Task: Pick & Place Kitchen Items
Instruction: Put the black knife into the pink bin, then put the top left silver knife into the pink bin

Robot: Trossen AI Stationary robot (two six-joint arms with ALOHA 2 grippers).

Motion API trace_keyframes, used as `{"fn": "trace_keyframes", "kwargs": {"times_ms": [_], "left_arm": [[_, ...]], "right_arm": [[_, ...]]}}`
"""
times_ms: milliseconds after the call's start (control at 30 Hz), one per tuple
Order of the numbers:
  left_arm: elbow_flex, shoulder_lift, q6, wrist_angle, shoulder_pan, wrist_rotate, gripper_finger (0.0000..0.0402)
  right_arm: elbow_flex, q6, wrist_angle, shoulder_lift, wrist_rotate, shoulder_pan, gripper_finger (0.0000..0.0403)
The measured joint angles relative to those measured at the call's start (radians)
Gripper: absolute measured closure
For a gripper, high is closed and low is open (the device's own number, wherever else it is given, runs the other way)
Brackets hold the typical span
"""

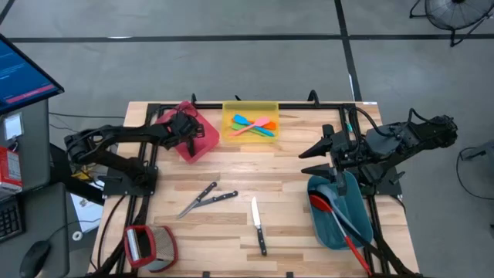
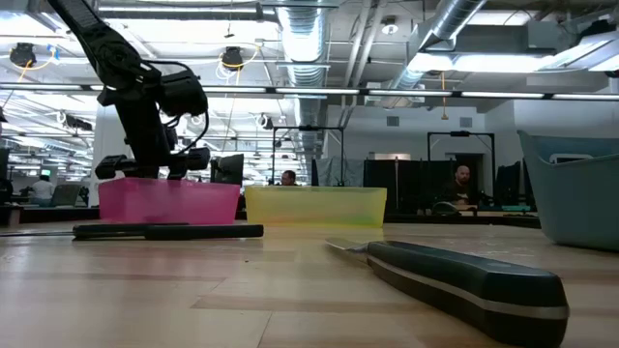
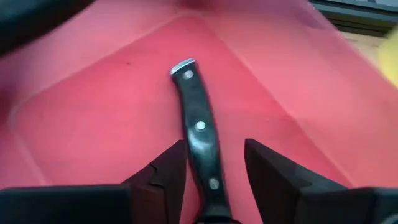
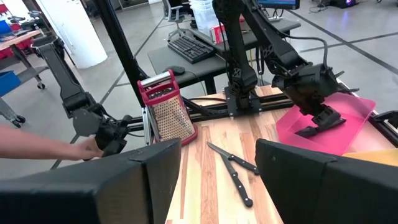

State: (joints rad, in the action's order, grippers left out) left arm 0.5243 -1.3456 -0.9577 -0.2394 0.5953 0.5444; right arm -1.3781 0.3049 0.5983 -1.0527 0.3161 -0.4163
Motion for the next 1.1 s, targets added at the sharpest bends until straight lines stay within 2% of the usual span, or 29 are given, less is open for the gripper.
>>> {"fn": "trace_keyframes", "kwargs": {"times_ms": [133,300,467,633,733,900,1100], "left_arm": [[0.0,0.074,0.15,0.036,0.0,-0.087,0.0225],[0.0,0.275,0.341,0.053,-0.05,-0.288,0.0195],[0.0,0.516,0.433,0.056,-0.194,-0.414,0.0197],[0.0,0.659,0.43,0.055,-0.406,-0.422,0.0213],[0.0,0.662,0.403,0.039,-0.54,-0.391,0.0219],[0.0,0.557,0.393,-0.003,-0.728,-0.342,0.0224],[0.0,0.358,0.34,-0.034,-0.847,-0.253,0.0227]], "right_arm": [[0.0,0.003,0.0,0.0,0.0,0.0,0.0201],[0.0,0.002,0.0,0.0,0.0,0.0,0.0201],[0.0,0.002,0.0,0.0,0.0,0.0,0.0201],[0.0,0.001,0.0,0.0,0.0,0.0,0.0201],[0.0,-0.001,0.0,0.0,0.0,0.0,0.0201],[0.0,0.0,0.0,0.0,0.0,0.0,0.0201],[0.0,0.0,0.0,0.0,0.0,0.0,0.0201]]}}
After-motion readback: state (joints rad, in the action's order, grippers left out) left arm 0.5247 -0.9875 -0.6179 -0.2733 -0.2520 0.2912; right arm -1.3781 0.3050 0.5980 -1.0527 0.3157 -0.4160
